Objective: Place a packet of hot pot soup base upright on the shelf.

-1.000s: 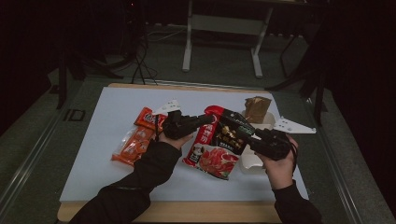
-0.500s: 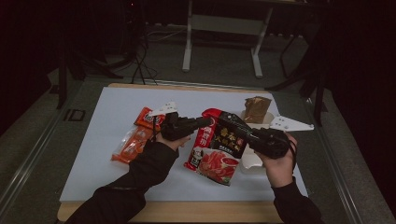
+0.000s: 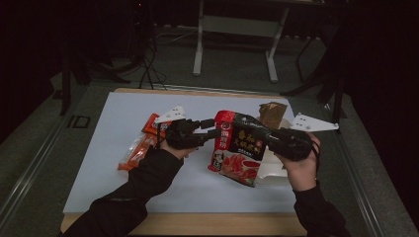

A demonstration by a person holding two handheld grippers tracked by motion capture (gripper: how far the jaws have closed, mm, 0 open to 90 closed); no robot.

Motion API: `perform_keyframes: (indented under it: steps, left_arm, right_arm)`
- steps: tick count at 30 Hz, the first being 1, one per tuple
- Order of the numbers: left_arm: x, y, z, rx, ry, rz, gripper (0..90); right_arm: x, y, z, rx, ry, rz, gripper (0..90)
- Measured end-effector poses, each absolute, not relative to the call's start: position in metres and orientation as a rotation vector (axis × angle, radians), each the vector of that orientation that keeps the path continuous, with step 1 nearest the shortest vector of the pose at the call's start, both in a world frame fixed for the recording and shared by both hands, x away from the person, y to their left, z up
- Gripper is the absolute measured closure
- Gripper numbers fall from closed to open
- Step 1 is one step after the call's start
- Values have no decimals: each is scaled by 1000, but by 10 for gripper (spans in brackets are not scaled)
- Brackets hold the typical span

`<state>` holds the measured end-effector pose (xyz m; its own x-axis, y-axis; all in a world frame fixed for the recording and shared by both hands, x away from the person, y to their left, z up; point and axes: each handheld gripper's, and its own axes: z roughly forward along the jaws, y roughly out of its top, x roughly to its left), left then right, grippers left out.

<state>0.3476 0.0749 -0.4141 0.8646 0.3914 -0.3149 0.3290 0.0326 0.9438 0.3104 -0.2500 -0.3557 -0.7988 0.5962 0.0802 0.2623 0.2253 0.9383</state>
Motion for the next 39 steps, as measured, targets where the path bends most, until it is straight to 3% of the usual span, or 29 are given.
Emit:
perform_keyframes:
  steps: [2,7,10,18,39]
  left_arm:
    - [345,76,-412,1582,582,59,447]
    - [341,81,-411,1601,584,66,230]
    - [337,84,-412,1628,586,95,144]
    - [326,97,-415,1662,624,119,22]
    - [294,114,-438,1750,615,161,22]
  right_arm:
    - [313,-252,-353,798,2206,1609,769]
    - [317,-254,-346,751,2217,1597,767]
    - [318,-256,-344,741,2207,1596,766]
    - [322,-264,-332,736,2148,1620,767]
    - [349,-311,-308,757,2036,1582,766]
